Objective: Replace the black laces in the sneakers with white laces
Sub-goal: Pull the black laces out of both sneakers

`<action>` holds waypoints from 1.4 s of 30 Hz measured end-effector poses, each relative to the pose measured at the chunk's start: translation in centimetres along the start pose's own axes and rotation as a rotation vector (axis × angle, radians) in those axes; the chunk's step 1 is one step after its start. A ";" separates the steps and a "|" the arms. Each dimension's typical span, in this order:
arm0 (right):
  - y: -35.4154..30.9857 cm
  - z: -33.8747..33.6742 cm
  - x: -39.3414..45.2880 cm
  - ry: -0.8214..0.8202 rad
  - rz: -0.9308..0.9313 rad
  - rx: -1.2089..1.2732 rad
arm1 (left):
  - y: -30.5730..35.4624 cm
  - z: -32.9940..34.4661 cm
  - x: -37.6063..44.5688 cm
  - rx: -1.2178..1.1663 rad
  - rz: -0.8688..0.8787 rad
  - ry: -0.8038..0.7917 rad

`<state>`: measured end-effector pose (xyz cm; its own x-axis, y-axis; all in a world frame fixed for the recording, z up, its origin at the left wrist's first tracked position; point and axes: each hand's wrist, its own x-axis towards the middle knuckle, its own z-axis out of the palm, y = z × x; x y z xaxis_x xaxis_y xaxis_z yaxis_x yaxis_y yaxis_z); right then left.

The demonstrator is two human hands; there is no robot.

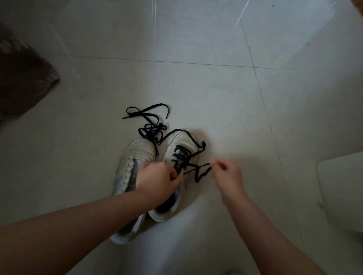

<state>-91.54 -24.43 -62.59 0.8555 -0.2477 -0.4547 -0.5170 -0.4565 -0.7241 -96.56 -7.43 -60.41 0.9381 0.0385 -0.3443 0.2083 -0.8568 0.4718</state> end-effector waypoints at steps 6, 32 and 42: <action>1.0 -2.7 1.9 0.114 0.092 -0.003 | -0.1 0.4 0.1 -0.004 -0.003 0.023; -4.6 3.5 0.0 -0.477 -0.370 -0.411 | -2.0 -1.1 0.1 0.126 0.129 0.116; -3.6 3.2 -0.1 -0.452 0.048 -0.054 | -1.7 -1.9 0.1 0.130 0.117 0.074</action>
<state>-89.87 -20.06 -61.56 0.7263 0.1225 -0.6764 -0.5432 -0.5008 -0.6739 -96.30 -5.01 -59.69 0.9725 -0.0318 -0.2305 0.0636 -0.9166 0.3946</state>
